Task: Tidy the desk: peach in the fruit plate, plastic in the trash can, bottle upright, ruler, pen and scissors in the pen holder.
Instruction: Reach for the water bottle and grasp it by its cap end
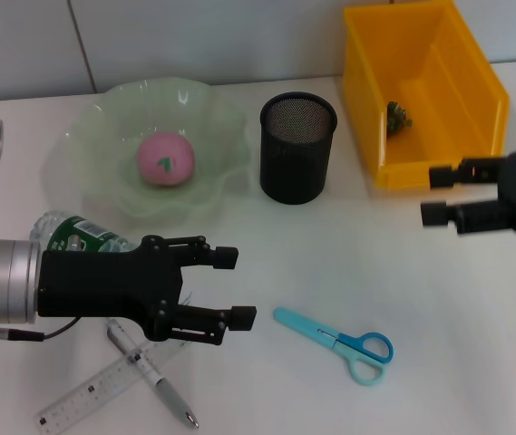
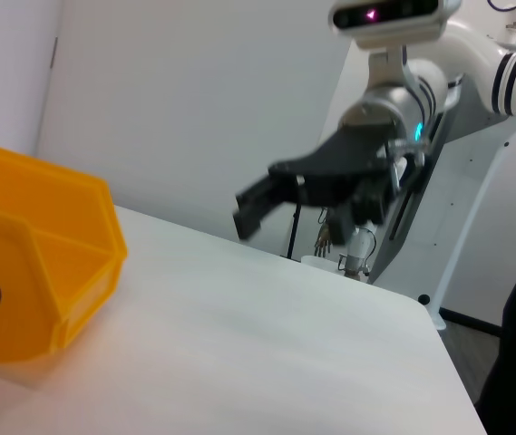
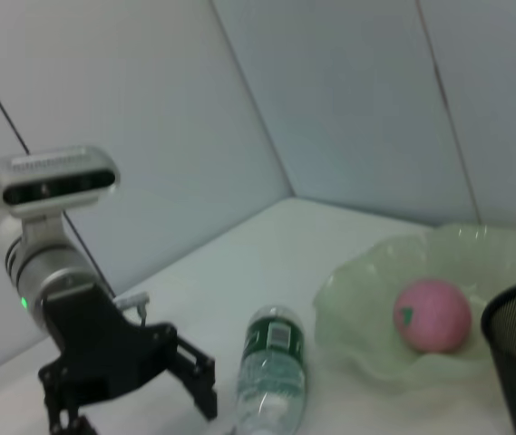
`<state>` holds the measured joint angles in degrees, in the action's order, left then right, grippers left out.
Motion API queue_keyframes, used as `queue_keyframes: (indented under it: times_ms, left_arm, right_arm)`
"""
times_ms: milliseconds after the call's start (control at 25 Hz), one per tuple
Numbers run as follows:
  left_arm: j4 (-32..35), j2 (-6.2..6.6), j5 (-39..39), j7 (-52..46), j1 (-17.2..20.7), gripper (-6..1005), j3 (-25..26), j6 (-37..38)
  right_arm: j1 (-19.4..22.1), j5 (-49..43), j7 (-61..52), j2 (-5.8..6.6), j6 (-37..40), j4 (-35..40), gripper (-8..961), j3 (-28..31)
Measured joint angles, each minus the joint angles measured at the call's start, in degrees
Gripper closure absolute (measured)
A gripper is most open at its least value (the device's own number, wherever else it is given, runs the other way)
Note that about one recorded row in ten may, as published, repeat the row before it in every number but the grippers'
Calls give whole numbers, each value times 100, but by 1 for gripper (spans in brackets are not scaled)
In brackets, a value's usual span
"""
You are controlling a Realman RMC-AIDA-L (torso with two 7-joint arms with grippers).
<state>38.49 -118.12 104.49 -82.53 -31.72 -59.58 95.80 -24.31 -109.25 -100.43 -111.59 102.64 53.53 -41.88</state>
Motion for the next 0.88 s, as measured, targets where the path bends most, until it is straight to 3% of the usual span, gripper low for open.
queue_keyframes:
  times_ms: [360,880]
  left_arm:
    - [-22,-1,-8,0,1,136,0,5]
    - [-52,8,-8,-15,17,136,0,1]
  right_arm:
    - [-62,-866,575,-73,236,-433,165,-56]
    - [-120,-1035,1118,-268,33,-710,166,-39]
